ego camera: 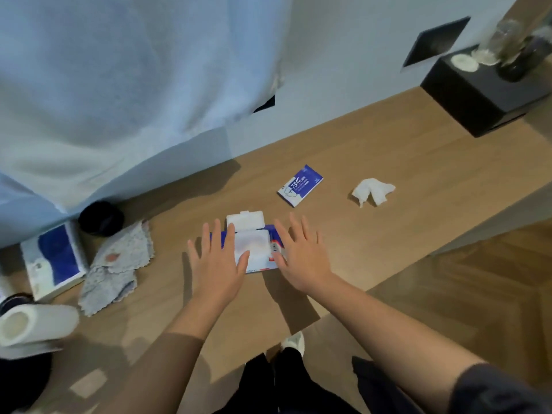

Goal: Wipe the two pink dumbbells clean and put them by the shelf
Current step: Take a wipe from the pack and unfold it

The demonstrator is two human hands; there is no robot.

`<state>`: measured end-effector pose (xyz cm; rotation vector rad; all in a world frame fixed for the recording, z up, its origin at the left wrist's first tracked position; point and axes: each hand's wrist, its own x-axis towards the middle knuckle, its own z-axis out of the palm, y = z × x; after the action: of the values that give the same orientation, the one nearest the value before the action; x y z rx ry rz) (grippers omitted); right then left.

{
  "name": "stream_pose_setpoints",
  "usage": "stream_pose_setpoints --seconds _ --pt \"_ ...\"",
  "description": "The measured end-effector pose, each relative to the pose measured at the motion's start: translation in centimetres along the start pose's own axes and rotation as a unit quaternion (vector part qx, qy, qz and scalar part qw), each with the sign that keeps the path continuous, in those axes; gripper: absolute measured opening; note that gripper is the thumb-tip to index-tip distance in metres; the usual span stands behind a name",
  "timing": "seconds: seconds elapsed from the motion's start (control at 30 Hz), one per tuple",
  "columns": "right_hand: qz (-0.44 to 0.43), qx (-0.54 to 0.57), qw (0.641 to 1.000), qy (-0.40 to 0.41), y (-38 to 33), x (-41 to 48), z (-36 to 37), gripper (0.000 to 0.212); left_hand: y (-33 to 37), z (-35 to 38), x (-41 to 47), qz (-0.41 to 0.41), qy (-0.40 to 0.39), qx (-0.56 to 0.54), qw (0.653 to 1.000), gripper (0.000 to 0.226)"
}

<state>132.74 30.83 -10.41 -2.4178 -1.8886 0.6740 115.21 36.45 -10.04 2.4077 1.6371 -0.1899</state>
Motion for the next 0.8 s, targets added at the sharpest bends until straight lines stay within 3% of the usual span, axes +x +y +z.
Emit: stream_pose_setpoints --seconds 0.27,0.57,0.7,0.8 --pt "-0.019 0.043 0.998 0.027 -0.3 3.9 1.2 0.05 -0.7 1.9 3.7 0.049 0.082 0.018 0.995 0.022" --pt "-0.064 0.143 0.977 0.147 -0.6 4.8 2.4 0.007 -1.3 3.6 4.6 0.057 0.183 -0.061 0.98 0.021" --pt "-0.046 0.272 0.957 0.091 -0.6 4.1 1.3 0.004 -1.3 1.9 3.9 0.028 0.142 -0.221 0.965 0.012" --pt "0.021 0.463 0.885 0.03 -0.6 2.6 -0.8 0.013 -1.0 0.4 3.1 -0.073 0.017 -0.417 0.906 0.008"
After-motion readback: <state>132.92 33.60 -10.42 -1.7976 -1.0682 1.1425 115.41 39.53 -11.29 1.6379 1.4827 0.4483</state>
